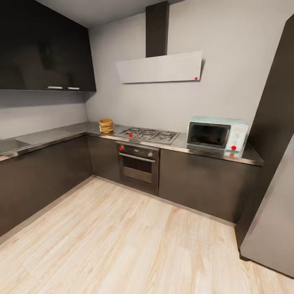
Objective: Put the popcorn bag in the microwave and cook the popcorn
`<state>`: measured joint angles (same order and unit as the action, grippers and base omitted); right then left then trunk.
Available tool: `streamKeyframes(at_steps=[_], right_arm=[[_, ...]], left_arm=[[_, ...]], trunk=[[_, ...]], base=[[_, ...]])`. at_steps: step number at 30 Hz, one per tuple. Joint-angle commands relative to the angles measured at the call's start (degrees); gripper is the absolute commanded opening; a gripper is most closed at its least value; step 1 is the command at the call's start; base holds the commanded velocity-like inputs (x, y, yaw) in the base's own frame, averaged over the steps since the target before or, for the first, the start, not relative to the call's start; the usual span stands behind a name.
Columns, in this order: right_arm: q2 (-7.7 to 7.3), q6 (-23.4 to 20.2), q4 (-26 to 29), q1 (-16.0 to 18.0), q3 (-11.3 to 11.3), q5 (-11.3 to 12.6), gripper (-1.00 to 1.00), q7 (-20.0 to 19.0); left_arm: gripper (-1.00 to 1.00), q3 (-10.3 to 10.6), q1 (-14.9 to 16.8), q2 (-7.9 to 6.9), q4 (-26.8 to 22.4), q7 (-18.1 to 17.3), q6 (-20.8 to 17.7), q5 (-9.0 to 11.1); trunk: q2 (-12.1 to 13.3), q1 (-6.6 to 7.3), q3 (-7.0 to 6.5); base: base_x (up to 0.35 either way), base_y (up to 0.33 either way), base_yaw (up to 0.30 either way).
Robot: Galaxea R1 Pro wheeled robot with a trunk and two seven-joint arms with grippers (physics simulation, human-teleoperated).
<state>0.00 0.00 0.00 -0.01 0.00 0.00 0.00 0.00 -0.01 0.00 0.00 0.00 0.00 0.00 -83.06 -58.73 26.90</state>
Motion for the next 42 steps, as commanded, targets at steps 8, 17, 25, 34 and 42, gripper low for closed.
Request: streamKeyframes(at_steps=[8, 17, 25, 34, 42], right_arm=[[-0.37, 0.2, 0.1, 0.1, 0.3, -0.2, 1.00, 0.1], [-0.33, 2.1, 0.0, 0.1, 0.4, 0.0, 1.00, 0.2], [-0.28, 4.6, 0.0, 0.1, 0.3, 0.1, 1.00, 0.2], [-0.26, 4.6, 0.0, 0.1, 0.3, 0.1, 1.00, 0.2], [-0.31, 4.7, 0.0, 0.1, 0.4, 0.1, 1.00, 0.2]], left_arm=[[1.00, -0.5, -0.3, 0.15, -2.2, -0.1, 0.2, 0.5], [1.00, -0.5, -0.3, 0.09, -2.3, -0.1, 0.1, 0.5], [1.00, -0.5, -0.3, 0.09, -2.3, -0.1, 0.2, 1.1], [1.00, -0.5, -0.3, 0.09, -2.3, 0.0, 0.1, 1.2], [1.00, -0.5, -0.3, 0.09, -2.3, 0.1, 0.2, 2.3]], trunk=[[0.0, 0.00, 0.03], [0.0, 0.00, 0.03], [0.0, 0.00, 0.03], [0.0, 0.00, 0.03], [0.0, 0.00, 0.03]], base=[[0.039, 0.000, 0.000], [0.307, 0.000, -0.027], [0.323, 0.000, -0.243], [0.323, 0.000, -0.254], [0.323, 0.000, -0.254]])
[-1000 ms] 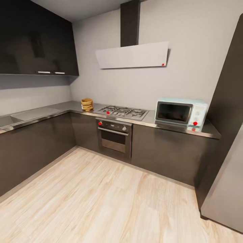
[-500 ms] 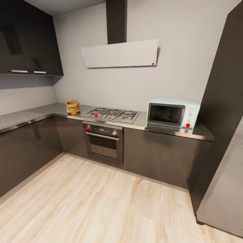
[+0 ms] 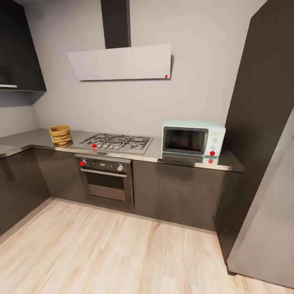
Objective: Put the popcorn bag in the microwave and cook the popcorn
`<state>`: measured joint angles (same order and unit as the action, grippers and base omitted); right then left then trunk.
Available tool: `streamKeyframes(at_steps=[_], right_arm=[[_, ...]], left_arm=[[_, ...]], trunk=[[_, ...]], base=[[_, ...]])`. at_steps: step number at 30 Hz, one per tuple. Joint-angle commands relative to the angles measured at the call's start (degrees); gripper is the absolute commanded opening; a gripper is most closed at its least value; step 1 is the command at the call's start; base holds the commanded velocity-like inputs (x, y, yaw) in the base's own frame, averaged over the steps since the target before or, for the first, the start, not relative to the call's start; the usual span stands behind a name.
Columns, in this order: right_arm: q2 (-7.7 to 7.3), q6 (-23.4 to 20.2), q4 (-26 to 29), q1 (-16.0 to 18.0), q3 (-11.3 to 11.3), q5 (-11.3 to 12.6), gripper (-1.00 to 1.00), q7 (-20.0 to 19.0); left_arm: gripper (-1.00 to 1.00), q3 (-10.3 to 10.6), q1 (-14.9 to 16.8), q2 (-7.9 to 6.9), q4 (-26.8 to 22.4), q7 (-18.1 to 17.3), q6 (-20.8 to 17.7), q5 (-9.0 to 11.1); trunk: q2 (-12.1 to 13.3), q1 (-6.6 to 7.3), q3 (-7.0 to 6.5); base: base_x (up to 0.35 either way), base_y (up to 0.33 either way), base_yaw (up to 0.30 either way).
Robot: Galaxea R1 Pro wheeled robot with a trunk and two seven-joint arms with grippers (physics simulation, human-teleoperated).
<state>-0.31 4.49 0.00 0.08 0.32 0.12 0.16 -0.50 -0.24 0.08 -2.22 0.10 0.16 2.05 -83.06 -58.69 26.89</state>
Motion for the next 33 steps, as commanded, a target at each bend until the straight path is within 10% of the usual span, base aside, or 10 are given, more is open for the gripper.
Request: streamKeyframes(at_steps=[1, 33], right_arm=[[-0.01, 0.2, 0.0, 0.0, 0.0, 0.0, 1.00, 0.0], [-0.01, 0.1, 0.0, 0.0, 0.0, 0.0, 1.00, 0.0]], left_arm=[[1.00, 0.0, 0.0, 0.01, -0.1, 0.1, 0.0, 0.7], [1.00, 0.0, 0.0, -0.15, -0.2, 0.3, 0.1, 1.3]], trunk=[[0.0, -0.03, 0.04], [0.0, -0.03, 0.04]], base=[[0.323, 0.000, -0.255], [0.320, 0.011, -0.255]])
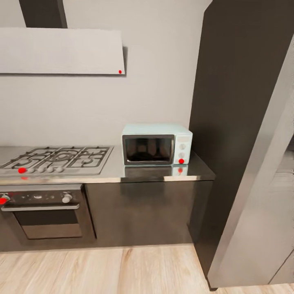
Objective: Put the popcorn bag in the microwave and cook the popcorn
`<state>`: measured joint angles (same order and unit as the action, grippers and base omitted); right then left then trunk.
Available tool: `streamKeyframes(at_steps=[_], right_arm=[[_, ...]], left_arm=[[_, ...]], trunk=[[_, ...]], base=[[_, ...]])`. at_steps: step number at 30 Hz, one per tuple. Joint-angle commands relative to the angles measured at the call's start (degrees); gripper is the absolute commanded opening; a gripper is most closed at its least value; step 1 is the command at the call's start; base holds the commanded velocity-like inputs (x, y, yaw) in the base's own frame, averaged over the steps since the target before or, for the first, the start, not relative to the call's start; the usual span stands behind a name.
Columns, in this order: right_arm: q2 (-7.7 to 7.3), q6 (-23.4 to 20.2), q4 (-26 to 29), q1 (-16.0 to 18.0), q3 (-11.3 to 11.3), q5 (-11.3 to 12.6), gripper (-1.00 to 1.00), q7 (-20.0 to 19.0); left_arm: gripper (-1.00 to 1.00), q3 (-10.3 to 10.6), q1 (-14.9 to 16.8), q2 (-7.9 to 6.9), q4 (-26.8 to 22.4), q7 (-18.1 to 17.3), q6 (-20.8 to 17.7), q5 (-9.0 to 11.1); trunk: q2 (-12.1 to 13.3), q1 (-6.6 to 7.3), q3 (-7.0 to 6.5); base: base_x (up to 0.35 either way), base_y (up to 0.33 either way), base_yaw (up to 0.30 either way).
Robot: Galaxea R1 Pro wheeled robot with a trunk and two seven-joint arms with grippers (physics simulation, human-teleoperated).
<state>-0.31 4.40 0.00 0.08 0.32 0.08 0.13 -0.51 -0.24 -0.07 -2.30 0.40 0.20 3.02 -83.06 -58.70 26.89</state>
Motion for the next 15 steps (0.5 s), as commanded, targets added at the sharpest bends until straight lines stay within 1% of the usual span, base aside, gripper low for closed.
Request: streamKeyframes(at_steps=[1, 4, 9, 13, 15], right_arm=[[-0.02, 0.2, 0.0, 0.0, 0.0, 0.0, 1.00, 0.0], [-0.01, 0.2, 0.0, 0.0, 0.0, 0.0, 1.00, 0.0], [0.03, 0.2, 0.0, 0.0, 0.0, 0.0, 1.00, 0.0], [0.03, 0.1, 0.0, 0.0, 0.0, 0.0, 1.00, 0.0], [-0.01, 0.0, 0.0, 0.0, 0.1, -0.1, 1.00, 0.0]], left_arm=[[1.00, 0.0, 0.0, -0.01, -0.1, 0.0, 0.0, 0.3], [1.00, 0.0, 0.0, -0.01, -0.1, 0.0, 0.1, 0.3], [1.00, 0.0, 0.0, -0.01, -0.1, 0.0, 0.1, 0.3], [1.00, 0.0, 0.0, -0.06, -0.1, 0.0, 0.1, 0.4], [1.00, 0.0, 0.0, -0.08, -0.1, 0.0, 0.1, 1.5]], trunk=[[0.0, -0.03, 0.04], [0.0, -0.03, 0.04], [0.0, -0.03, 0.04], [0.0, -0.03, 0.04], [0.0, -0.03, 0.04]], base=[[0.189, 0.125, -0.255], [0.074, 0.049, -0.255], [0.009, 0.006, -0.245], [0.001, 0.000, -0.066], [0.000, 0.000, -0.012]])
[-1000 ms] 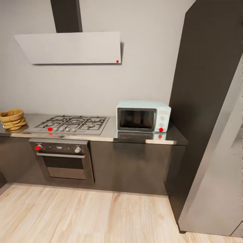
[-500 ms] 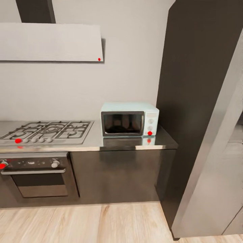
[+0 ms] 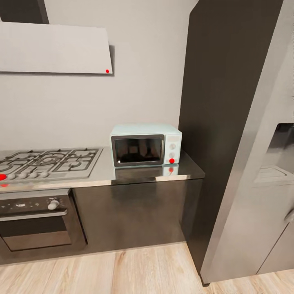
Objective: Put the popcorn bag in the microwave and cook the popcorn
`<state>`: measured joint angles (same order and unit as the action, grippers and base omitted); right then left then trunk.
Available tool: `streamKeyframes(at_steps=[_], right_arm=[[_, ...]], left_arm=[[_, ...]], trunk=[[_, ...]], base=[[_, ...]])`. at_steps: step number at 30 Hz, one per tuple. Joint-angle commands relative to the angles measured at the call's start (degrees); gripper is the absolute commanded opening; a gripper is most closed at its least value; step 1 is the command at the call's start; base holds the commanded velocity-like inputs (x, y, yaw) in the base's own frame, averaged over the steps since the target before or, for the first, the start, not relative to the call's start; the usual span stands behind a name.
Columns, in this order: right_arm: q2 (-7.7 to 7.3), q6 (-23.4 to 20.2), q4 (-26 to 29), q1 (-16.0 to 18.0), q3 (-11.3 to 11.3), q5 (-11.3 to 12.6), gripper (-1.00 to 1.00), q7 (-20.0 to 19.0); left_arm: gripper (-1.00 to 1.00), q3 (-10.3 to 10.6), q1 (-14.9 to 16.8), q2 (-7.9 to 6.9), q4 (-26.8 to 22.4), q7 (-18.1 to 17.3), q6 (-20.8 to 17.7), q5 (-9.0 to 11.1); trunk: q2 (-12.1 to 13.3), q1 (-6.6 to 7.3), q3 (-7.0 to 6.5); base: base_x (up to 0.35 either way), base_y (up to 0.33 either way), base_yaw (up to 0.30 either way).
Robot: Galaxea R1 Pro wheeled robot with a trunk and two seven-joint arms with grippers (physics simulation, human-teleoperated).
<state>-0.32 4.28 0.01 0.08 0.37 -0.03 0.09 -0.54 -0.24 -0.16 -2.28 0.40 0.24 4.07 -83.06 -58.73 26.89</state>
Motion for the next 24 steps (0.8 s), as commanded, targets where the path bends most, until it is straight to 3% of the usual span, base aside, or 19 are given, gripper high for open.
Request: streamKeyframes(at_steps=[1, 4, 7, 17, 19, 20, 22, 24], right_arm=[[-0.02, 0.1, 0.0, 0.0, 0.1, -0.1, 1.00, 0.0], [-0.03, 0.0, 0.0, 0.0, 0.1, -0.3, 1.00, -0.1], [-0.03, -0.2, 0.0, 0.0, 0.1, -0.4, 1.00, -0.2], [0.00, 0.1, 0.0, 0.0, 0.0, -0.4, 1.00, -0.4], [-0.68, -0.1, 6.9, 0.0, -0.1, -0.7, 1.00, -0.3], [-0.69, -2.2, 15.7, 0.0, -0.2, -1.5, 1.00, -0.5], [-0.24, -9.2, 26.4, 0.1, -0.2, -1.6, 1.00, -0.7], [0.78, -20.0, 39.0, 0.4, 0.0, -2.1, 1.00, -0.9]], left_arm=[[1.00, 0.0, 0.0, -0.05, -0.1, 0.0, 0.0, 2.3], [1.00, 0.1, 0.0, -0.13, -0.1, -0.1, 0.0, 8.0], [1.00, 0.1, 0.0, -0.12, -0.1, -0.2, 0.0, 10.4], [1.00, 0.1, 0.0, -0.16, -0.2, -0.2, 0.1, 10.9], [1.00, 0.0, 0.0, -0.03, -2.7, 0.0, 0.0, 11.0], [1.00, 0.2, 0.0, -0.02, -3.3, 0.0, 0.1, 10.9], [1.00, 0.1, 0.0, -0.15, -3.3, 0.0, 0.1, 11.0], [1.00, 0.0, 0.0, -0.18, -3.2, 0.0, 0.1, 11.0]], trunk=[[0.0, 0.00, 0.04], [0.0, 0.00, 0.04], [0.0, 0.00, 0.04], [0.0, 0.00, 0.04], [0.0, 0.00, 0.04], [0.0, 0.00, 0.04], [0.0, 0.00, 0.04], [0.0, 0.00, 0.04]], base=[[0.000, 0.000, -0.005], [0.000, 0.000, -0.002], [0.000, 0.000, 0.000], [0.000, 0.000, 0.000], [0.000, 0.000, 0.000], [0.000, 0.000, 0.000], [0.000, 0.000, 0.000], [0.000, 0.000, 0.000]])
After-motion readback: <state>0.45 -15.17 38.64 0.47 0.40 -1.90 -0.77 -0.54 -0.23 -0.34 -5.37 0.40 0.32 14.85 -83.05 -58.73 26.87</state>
